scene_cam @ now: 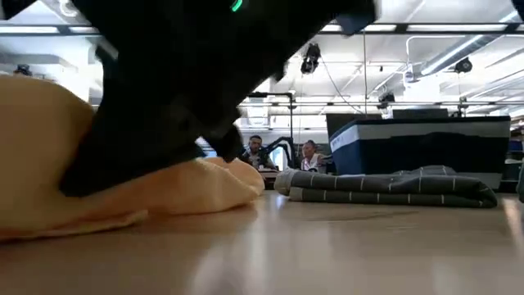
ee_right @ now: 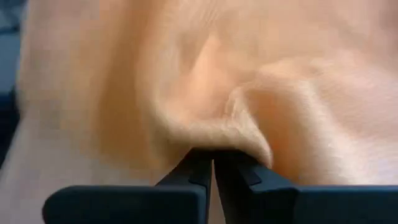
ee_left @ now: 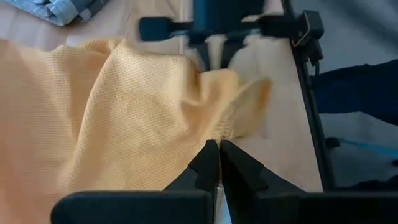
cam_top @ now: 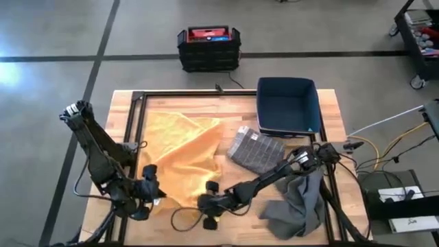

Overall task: Fold towel
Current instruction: Fold the yellow kitchen towel

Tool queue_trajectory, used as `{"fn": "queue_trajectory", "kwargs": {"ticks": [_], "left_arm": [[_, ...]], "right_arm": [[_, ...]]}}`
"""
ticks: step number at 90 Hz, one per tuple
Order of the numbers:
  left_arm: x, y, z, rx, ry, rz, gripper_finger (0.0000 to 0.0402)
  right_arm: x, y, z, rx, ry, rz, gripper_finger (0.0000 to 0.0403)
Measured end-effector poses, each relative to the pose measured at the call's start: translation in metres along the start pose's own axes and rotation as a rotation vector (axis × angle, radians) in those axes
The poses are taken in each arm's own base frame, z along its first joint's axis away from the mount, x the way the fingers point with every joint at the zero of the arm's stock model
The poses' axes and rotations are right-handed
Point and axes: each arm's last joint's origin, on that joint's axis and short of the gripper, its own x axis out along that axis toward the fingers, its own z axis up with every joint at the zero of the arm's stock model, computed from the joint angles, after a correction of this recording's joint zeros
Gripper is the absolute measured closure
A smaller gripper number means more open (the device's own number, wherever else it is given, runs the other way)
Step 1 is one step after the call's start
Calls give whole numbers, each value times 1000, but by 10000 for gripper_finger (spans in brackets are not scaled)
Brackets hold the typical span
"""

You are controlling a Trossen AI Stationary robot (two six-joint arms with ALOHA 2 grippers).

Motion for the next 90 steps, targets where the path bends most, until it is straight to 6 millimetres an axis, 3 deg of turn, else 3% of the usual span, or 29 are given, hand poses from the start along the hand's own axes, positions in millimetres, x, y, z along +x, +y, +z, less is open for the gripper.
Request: {"fn": "queue_trajectory", "kwargs": {"ticks": [10, 27, 63, 75, 90], "left_arm": [[1, -1, 0, -2, 2, 2, 402], [3, -3, -2, -34, 23, -3, 402], [9, -12, -11, -110, 116, -39, 401], [20, -27, -20, -161, 175, -72, 401], [45, -70, -28, -209, 151, -262, 401]], "right_arm": [[7, -10, 2, 13, -5, -33, 401], [5, -6, -19, 27, 193, -6, 401], [-73, 36, -45, 33, 725, 71, 400], [-84, 55, -57, 54, 830, 177, 400], [-89, 67, -60, 44, 830, 217, 400]]}}
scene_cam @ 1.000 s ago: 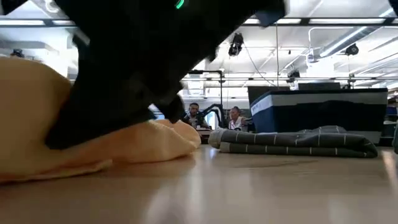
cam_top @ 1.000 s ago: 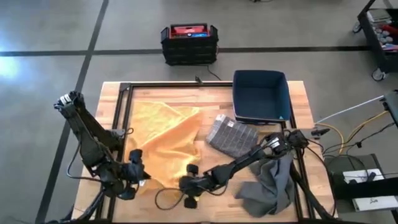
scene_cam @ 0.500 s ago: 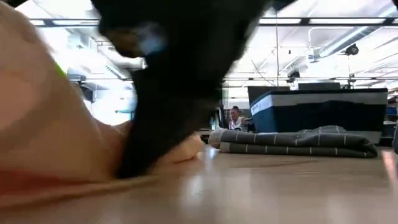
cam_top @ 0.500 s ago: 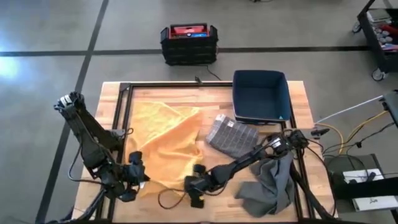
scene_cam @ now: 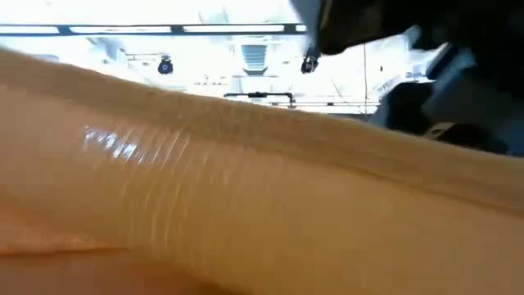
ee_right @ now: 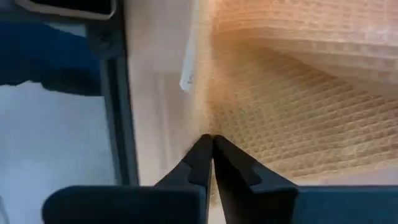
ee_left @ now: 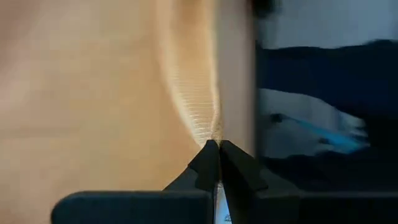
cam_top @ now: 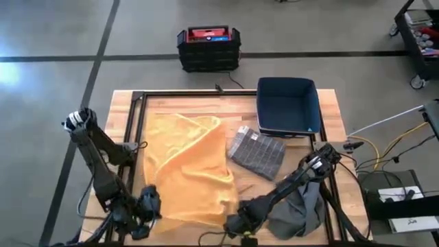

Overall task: Fold towel
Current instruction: Fold the yellow kitchen towel

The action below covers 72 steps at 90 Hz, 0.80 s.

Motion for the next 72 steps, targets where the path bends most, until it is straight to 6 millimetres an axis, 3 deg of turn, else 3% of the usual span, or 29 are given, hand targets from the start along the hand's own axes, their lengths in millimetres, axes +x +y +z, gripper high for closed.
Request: {"fn": "queue_trajectory", "kwargs": {"ticks": [12, 22, 33, 46, 56, 72], "left_arm": [[29, -31, -3, 21, -69, -243, 401], [44, -42, -6, 22, -82, -360, 387], [47, -43, -4, -12, -16, -395, 338], [34, -43, 3, -10, 32, -449, 277], [20, -29, 7, 3, 17, -303, 253], [-8, 27, 19, 76, -229, 306, 262]], "right_arm": [[-16, 6, 5, -33, -41, 10, 400], [-38, 11, 10, -53, -79, 33, 400], [-65, 17, 13, -88, -90, 32, 400], [-93, 20, 20, -144, -172, -61, 400], [-99, 8, 29, -172, -269, -220, 401], [-95, -34, 50, -97, -400, -446, 401]]}}
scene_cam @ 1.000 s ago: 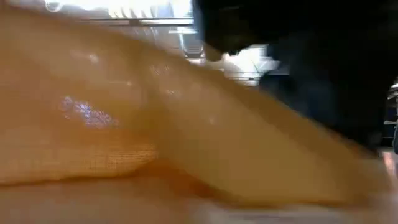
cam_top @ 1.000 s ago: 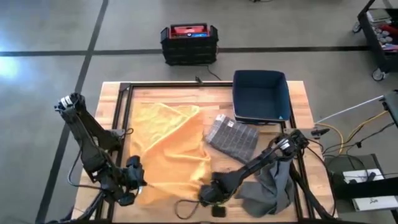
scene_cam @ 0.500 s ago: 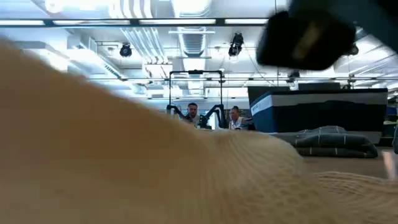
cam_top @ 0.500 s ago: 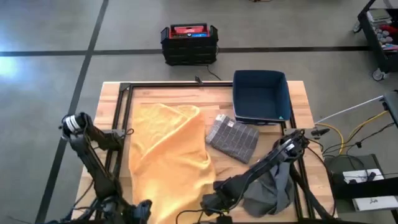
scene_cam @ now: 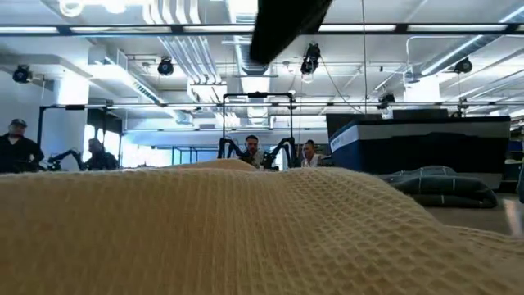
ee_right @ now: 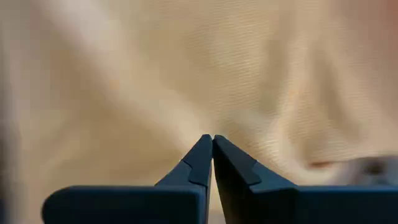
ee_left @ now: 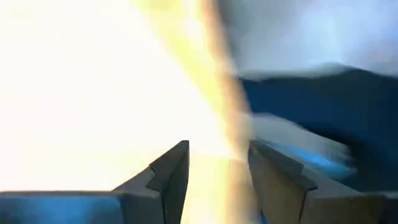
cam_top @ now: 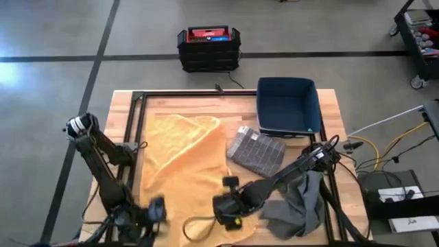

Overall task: Fold towel
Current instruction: Fold the yellow kitchen towel

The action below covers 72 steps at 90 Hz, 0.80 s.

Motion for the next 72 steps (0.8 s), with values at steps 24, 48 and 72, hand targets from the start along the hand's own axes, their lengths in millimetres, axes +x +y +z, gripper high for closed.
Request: {"fn": "queue_trajectory", "kwargs": {"ticks": [24, 48, 72], "left_arm": [[23, 121, 22, -209, -76, 513, 314], [65, 243, 17, -358, -7, 433, 360], [63, 333, -8, -460, -1, 580, 398]], "right_arm": [[59, -35, -7, 155, -103, -4, 401], [68, -35, -17, 189, -80, 1, 401], [73, -31, -25, 251, -50, 34, 401]]}}
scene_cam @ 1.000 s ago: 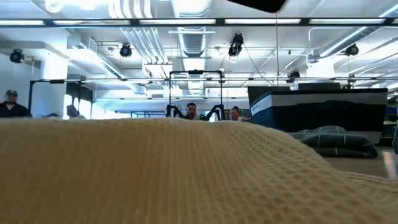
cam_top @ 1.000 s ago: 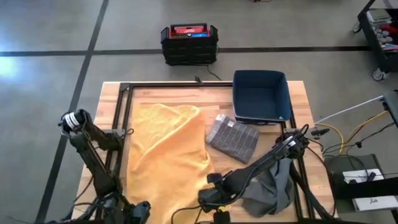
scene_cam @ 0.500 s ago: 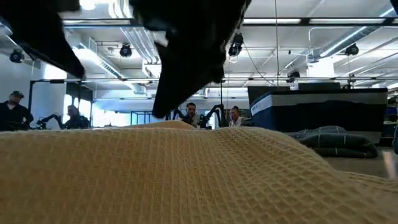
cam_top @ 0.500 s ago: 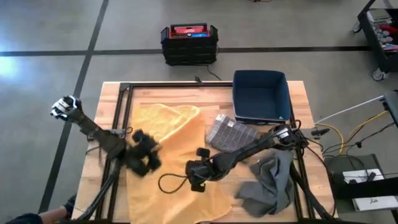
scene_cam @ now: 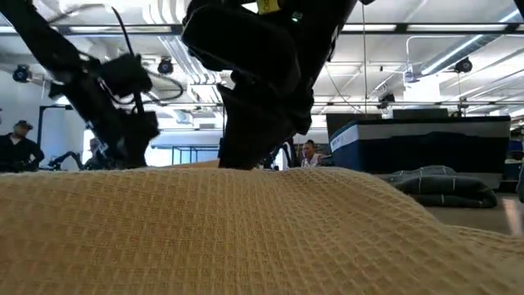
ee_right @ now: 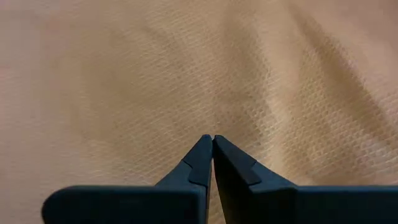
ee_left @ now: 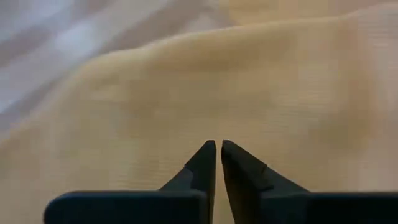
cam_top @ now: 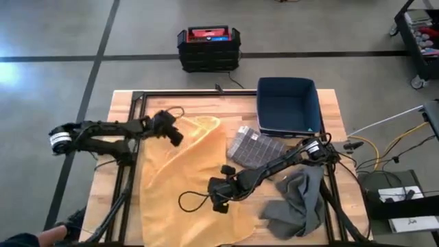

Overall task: Fold towel
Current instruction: Fold the yellow kitchen towel

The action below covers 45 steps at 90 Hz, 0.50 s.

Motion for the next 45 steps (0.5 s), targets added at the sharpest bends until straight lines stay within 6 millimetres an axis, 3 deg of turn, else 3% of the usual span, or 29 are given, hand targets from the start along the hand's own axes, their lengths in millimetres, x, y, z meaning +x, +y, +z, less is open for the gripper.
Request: {"fn": "queue_trajectory", "kwargs": {"ticks": [32, 45], "left_arm": [[42, 49, 25, -55, -64, 147, 400], [48, 51, 39, -64, -38, 103, 401]], "right_arm": [[4, 2, -11, 3, 30, -9, 401], [-16, -7, 8, 13, -11, 1, 401]]}}
